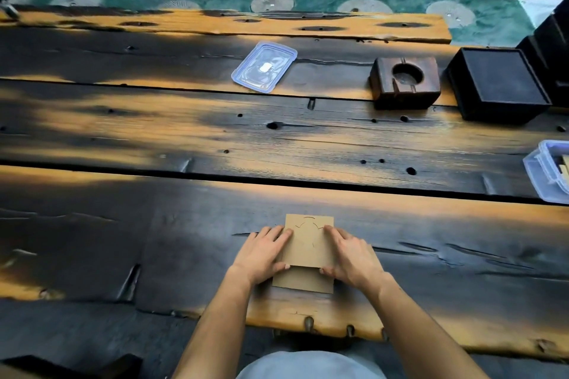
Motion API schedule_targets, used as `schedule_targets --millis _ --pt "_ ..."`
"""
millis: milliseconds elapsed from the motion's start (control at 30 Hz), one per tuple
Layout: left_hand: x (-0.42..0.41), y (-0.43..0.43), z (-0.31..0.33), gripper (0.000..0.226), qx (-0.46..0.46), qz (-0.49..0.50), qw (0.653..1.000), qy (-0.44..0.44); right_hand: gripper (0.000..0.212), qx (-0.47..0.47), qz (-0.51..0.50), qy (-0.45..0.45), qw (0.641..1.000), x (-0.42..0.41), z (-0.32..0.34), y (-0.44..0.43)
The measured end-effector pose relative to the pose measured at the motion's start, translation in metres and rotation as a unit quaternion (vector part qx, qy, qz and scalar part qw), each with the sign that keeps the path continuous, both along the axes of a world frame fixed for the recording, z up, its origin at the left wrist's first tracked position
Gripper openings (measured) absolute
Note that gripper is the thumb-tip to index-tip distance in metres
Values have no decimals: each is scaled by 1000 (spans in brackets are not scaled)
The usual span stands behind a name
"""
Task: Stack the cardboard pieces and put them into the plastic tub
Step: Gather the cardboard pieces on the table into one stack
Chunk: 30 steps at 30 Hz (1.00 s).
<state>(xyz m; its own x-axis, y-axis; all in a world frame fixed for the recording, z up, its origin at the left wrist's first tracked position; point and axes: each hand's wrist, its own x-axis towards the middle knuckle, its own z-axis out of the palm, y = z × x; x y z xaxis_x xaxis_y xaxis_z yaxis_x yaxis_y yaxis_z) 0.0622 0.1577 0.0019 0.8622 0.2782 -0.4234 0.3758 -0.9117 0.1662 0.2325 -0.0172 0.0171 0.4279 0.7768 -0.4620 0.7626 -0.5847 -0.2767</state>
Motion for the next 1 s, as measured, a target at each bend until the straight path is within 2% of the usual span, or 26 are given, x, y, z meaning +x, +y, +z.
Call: schedule_targets --millis 267,633,1000 --pt "-21 -11 -12 86 -26 -2 1000 11 97 -29 9 -7 999 -27 -17 -12" --pt "-31 -20 -25 87 -29 0 999 21 82 -49 4 0 999 -43 -27 -19" --pt "-27 -32 -31 73 -27 21 999 40 64 -69 6 23 997 -47 -34 -21"
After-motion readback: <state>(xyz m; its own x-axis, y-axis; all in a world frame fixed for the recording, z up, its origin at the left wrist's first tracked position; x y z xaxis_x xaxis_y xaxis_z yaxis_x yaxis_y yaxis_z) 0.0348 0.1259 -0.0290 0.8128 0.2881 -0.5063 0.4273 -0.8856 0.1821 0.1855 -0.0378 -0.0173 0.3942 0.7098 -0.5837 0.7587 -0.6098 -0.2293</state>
